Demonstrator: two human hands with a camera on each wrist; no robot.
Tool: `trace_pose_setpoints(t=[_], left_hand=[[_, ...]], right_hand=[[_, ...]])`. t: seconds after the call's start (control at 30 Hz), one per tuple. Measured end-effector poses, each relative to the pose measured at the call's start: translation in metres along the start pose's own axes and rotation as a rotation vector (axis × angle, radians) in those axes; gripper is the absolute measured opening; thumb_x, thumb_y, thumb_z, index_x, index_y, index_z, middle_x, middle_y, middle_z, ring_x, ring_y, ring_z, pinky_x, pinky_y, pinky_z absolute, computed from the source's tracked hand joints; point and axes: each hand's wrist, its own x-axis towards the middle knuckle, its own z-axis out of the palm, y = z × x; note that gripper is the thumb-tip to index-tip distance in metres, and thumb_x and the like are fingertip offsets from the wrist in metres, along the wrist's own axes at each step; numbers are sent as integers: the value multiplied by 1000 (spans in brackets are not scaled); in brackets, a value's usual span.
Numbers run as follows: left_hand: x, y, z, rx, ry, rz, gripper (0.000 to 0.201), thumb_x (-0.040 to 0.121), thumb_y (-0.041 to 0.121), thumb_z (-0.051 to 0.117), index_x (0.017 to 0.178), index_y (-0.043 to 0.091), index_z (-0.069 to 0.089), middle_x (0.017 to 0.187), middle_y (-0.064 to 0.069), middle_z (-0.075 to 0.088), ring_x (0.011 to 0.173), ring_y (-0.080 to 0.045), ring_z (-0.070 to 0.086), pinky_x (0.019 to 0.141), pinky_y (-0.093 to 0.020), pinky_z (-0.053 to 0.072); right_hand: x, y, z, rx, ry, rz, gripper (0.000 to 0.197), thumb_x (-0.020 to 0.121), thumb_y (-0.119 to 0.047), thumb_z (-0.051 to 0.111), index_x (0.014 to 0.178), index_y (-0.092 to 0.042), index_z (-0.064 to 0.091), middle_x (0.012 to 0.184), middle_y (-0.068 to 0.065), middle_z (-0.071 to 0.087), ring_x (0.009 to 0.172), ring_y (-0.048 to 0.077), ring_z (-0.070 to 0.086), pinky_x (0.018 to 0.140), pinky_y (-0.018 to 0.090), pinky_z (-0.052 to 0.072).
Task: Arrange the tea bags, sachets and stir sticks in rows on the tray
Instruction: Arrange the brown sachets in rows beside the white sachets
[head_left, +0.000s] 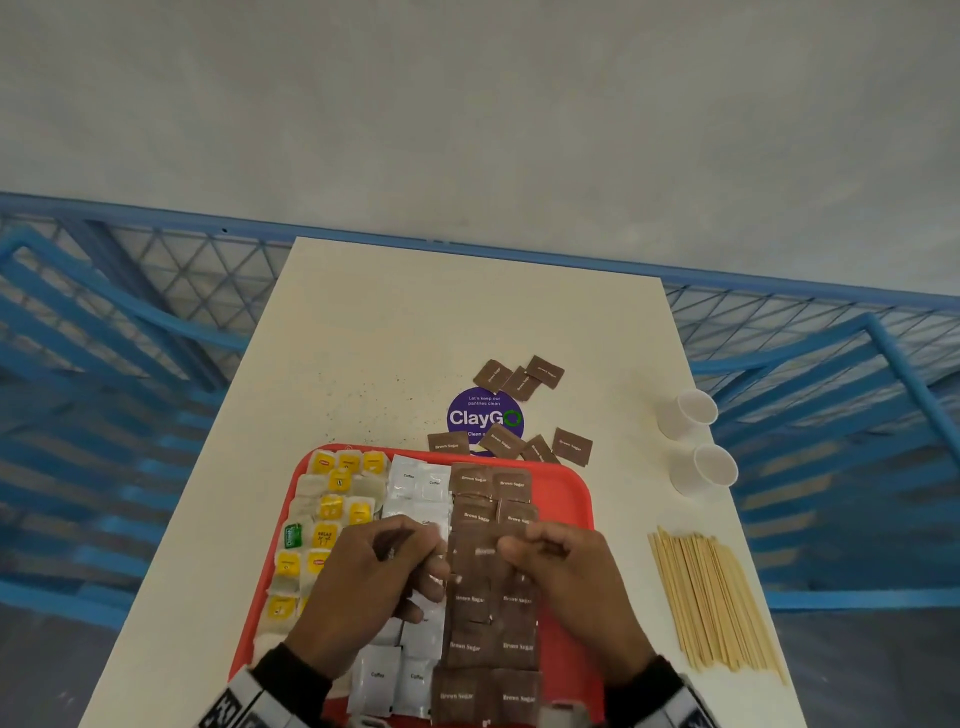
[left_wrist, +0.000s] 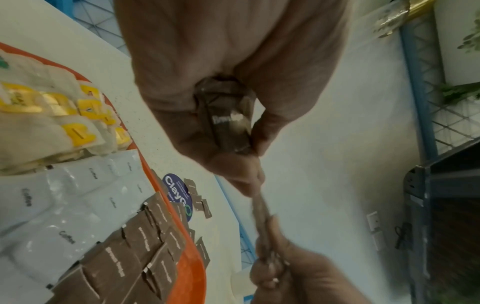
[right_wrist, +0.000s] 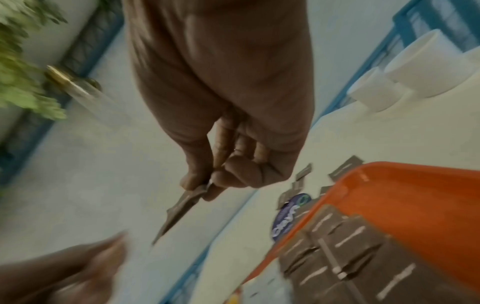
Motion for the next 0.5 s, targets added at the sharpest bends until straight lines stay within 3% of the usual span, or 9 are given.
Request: trace_pose_setpoints(t=[0.1,0.17,0.3,0.4,0.5], left_hand=[[2,-3,-11,-79,58,-110,35,100,30,53,87,-1,67,77,-19,73,66,-29,68,54,-32,52],[1,-5,-17,-110,86,-182,43,100,37,50,84,0,67,77,-22,73,64,-29,68,53,-31,52],[1,-11,-22,-144,113,-269,45,98,39,52,87,-2,68,77,-22,73,63,-29,68,53,-31,52],[0,-16,-25,-154,120,-299,43,98,37,52,91,-3,66,77,-23,72,62,-29,67,50,-29,52],[0,-15,-26,-178,113,-321,46,98,40,49,95,-3,65,76,-23,71,62,-31,65,50,-29,52]], right_hand=[[51,28,-23,-77,99,73,13,86,-13,73,77,-5,75,72,8,73,65,12,61,64,25,47],[85,48,-34,-128,150,163,22,87,-12,72,68,-1,70,60,2,65,56,8,54,59,19,43],[127,72,-38,-189,200,251,12,84,-16,77,75,-8,75,44,-10,58,38,-1,47,45,10,40],[143,79,-31,-183,200,256,13,83,-17,78,77,-6,75,47,-9,60,38,0,47,47,12,43],[149,85,-25,-243,240,275,18,77,-27,83,71,-10,76,56,-8,66,53,6,60,60,21,49]])
